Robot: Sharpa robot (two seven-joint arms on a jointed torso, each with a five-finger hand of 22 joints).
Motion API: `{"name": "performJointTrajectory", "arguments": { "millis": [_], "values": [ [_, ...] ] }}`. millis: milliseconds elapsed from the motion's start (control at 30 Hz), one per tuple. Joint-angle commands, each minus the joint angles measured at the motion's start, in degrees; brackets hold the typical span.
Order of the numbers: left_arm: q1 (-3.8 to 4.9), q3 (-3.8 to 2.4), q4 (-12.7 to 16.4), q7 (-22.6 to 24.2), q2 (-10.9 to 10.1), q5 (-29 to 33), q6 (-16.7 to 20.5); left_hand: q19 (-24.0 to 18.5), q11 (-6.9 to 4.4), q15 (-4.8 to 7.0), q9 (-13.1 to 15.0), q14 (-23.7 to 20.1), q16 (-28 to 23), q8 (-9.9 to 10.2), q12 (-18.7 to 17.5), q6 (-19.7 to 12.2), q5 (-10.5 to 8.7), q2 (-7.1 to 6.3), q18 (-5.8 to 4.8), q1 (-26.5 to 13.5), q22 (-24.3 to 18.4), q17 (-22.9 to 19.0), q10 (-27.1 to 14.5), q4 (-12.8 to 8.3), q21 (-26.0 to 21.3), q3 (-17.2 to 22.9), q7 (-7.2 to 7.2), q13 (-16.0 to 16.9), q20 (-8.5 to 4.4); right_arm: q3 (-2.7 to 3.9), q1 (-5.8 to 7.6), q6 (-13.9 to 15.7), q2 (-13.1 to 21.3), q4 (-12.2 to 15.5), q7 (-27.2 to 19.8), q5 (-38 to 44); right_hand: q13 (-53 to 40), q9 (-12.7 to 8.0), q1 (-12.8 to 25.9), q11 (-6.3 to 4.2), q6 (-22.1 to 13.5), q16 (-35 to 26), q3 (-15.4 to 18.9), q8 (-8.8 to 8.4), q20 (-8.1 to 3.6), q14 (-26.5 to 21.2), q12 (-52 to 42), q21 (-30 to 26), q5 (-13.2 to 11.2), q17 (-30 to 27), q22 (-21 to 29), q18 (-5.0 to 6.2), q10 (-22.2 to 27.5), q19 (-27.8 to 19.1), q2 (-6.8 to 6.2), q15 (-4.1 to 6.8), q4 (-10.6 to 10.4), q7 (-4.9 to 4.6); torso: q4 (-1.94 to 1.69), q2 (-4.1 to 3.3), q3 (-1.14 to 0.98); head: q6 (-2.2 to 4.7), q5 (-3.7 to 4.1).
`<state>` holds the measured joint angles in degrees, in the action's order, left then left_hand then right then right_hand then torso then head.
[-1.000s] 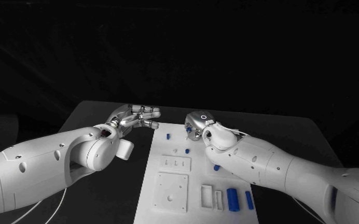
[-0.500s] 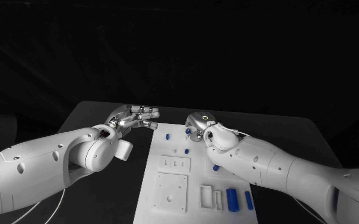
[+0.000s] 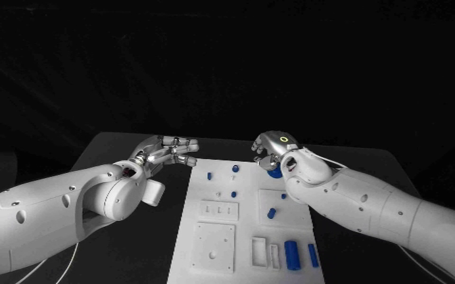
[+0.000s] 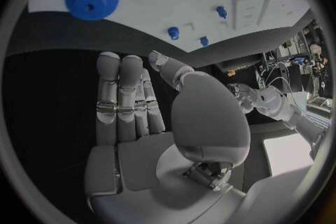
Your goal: Assemble the parts on the task board
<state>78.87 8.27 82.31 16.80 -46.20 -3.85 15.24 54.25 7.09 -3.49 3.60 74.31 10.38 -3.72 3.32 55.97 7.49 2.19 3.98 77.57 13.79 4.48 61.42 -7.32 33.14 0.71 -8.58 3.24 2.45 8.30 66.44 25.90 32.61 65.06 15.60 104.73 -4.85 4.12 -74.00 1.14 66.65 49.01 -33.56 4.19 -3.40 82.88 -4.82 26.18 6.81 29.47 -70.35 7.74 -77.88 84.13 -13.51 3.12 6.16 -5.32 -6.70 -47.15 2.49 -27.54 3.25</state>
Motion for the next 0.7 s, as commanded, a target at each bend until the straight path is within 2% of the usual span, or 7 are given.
{"name": "performJointTrajectory", "arguments": {
  "millis": [33,133,167,333,433,500,700],
  "values": [
    [0.09,-0.06,0.09,0.42,-0.05,0.31,-0.36,-0.41,0.17,-0.11,0.05,-0.02,0.32,-0.05,0.12,-0.31,-0.16,0.28,0.12,0.20,-0.05,0.03,-0.38,-0.23,0.11,-0.03,-0.08,0.10,0.13,0.80,0.00,-0.49,2.55,2.57,1.62,-0.76,-1.41,-0.12,0.53,-1.39,0.64,0.06,1.37,-0.61,-1.58,-0.06,0.13,0.32,-0.42,0.27,-0.37,-2.31,-4.19,2.01,-0.27,1.06,-0.31,0.38,0.90,0.15,-0.49,0.24,-0.07],
    [0.08,-0.05,-0.07,0.46,-0.08,0.33,-0.44,-0.41,0.17,-0.11,0.05,-0.02,0.32,-0.05,0.12,-0.31,-0.16,0.28,0.12,0.20,-0.05,0.03,-0.38,-0.23,0.11,-0.03,-0.08,0.10,0.13,1.84,0.01,-2.58,5.71,4.66,1.49,-3.48,-10.24,-0.35,0.98,-2.72,-1.86,0.35,7.06,-0.46,-3.29,0.43,-7.87,1.64,1.71,1.12,-1.05,-3.72,-7.38,2.26,-1.44,2.52,-0.69,0.64,1.41,0.32,-0.70,0.24,0.02],
    [0.08,-0.05,-0.11,0.46,-0.08,0.34,-0.47,-0.41,0.17,-0.11,0.05,-0.02,0.32,-0.05,0.12,-0.31,-0.16,0.28,0.12,0.20,-0.05,0.03,-0.38,-0.23,0.11,-0.03,-0.08,0.10,0.13,2.04,0.01,-3.45,6.49,5.06,1.39,-4.51,-25.24,-0.26,0.92,-3.14,-2.18,2.38,11.34,-0.27,-3.95,0.18,-19.13,3.91,3.55,3.95,-2.39,-4.18,1.57,2.55,0.94,2.81,-1.73,-0.19,1.47,0.36,-0.72,0.21,0.05],
    [0.06,-0.04,-0.21,0.47,-0.06,0.37,-0.68,-0.45,0.16,-0.11,0.05,-0.06,0.29,-0.05,0.11,-0.27,-0.16,0.30,0.11,0.22,-0.14,0.02,-0.34,-0.24,0.17,0.00,-0.05,0.10,0.12,2.52,-0.04,-7.62,8.57,5.50,0.65,-8.91,-52.36,-0.26,0.38,-2.23,-4.09,10.32,15.47,-0.77,-2.93,-1.41,-41.18,14.23,6.15,18.82,-8.09,-3.75,5.79,2.72,1.22,1.74,-1.59,0.15,1.69,0.34,-1.05,0.17,0.06],
    [0.06,-0.04,-0.26,0.45,-0.06,0.39,-0.75,-0.45,0.16,-0.11,0.05,-0.06,0.29,-0.05,0.11,-0.27,-0.16,0.30,0.11,0.22,-0.14,0.02,-0.34,-0.24,0.17,0.00,-0.05,0.10,0.12,2.63,-0.11,-9.68,8.90,4.84,0.15,-10.24,-59.56,-0.17,0.80,-1.89,-4.21,12.38,16.72,-0.55,-2.46,-0.88,-48.53,18.43,8.34,25.21,-10.30,-3.33,4.26,2.68,1.44,1.55,-1.82,-0.12,1.61,0.29,-1.15,0.16,0.28],
    [0.06,-0.04,-0.29,0.44,-0.05,0.40,-0.78,-0.45,0.16,-0.11,0.05,-0.06,0.29,-0.05,0.11,-0.27,-0.16,0.30,0.11,0.22,-0.14,0.02,-0.34,-0.24,0.17,0.00,-0.05,0.10,0.12,2.67,-0.15,-10.52,8.79,4.13,-0.13,-10.68,-61.30,-0.19,0.66,-1.80,-4.68,12.67,17.41,-0.55,-2.34,-0.68,-50.44,19.78,8.42,26.89,-10.53,-3.21,3.73,2.68,1.53,1.43,-1.94,-0.18,1.59,0.31,-0.96,0.14,0.40],
    [0.05,-0.04,-0.39,0.40,-0.03,0.41,-0.93,-0.45,0.16,-0.11,0.05,-0.06,0.29,-0.05,0.11,-0.27,-0.16,0.30,0.11,0.22,-0.14,0.02,-0.34,-0.24,0.17,0.00,-0.05,0.10,0.12,2.71,-0.39,-11.81,7.50,1.64,-0.49,-10.84,-64.31,-0.18,0.10,-1.58,-5.29,12.94,18.26,-0.58,-2.04,-0.13,-53.68,23.10,8.22,30.36,-10.92,-3.01,2.96,2.44,1.84,1.21,-2.50,-0.37,1.58,0.28,-0.97,-0.02,0.45]
  ]
}}
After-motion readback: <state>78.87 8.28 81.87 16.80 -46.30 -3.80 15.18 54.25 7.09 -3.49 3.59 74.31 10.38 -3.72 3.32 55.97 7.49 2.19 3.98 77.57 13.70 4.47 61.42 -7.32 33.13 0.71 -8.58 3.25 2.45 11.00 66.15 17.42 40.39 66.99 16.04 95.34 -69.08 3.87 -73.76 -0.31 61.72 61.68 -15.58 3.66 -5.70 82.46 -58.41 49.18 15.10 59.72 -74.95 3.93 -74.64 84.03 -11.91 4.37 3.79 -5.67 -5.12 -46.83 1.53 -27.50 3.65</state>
